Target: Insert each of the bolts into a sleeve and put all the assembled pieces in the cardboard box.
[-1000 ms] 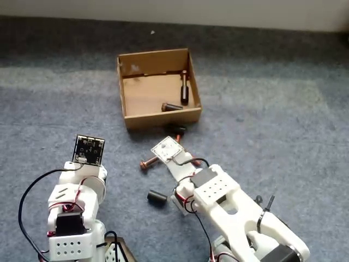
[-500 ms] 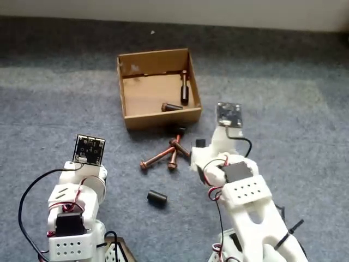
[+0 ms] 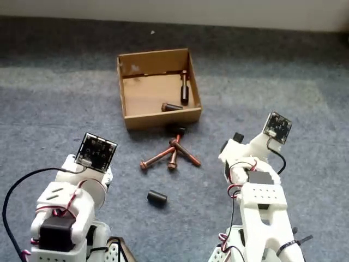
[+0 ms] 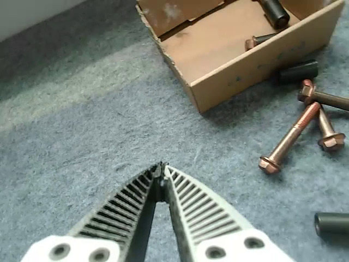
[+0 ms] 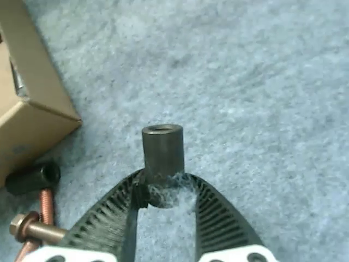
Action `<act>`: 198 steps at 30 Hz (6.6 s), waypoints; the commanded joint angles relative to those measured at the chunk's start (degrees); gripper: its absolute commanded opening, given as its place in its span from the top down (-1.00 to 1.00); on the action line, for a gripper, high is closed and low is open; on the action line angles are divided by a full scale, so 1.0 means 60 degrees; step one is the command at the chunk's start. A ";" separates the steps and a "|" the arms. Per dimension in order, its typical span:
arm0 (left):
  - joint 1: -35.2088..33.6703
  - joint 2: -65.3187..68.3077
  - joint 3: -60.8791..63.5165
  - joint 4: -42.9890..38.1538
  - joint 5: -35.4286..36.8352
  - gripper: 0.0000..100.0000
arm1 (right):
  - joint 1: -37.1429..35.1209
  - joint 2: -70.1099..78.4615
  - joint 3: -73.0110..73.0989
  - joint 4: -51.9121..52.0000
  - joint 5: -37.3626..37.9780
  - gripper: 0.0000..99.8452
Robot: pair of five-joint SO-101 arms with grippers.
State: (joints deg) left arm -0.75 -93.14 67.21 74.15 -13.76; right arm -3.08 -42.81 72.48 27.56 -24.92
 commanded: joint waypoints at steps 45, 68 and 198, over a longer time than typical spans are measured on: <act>0.4755 2.1165 -1.3707 0.0293 0.8190 0.73 | 0.1985 -0.0330 -0.0125 -0.1253 -0.0015 0.99; 0.4271 2.2791 -1.5509 0.2784 0.8103 0.74 | 0.1971 -0.0330 -0.0125 -0.1238 -0.0015 0.98; 0.3319 -0.1941 0.2425 -0.7971 0.5040 0.99 | -0.5853 -1.0322 0.4608 0.0960 0.4293 0.99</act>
State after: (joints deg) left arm 20.97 -102.73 83.56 25.80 16.31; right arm -36.57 -103.47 95.87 33.27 -0.31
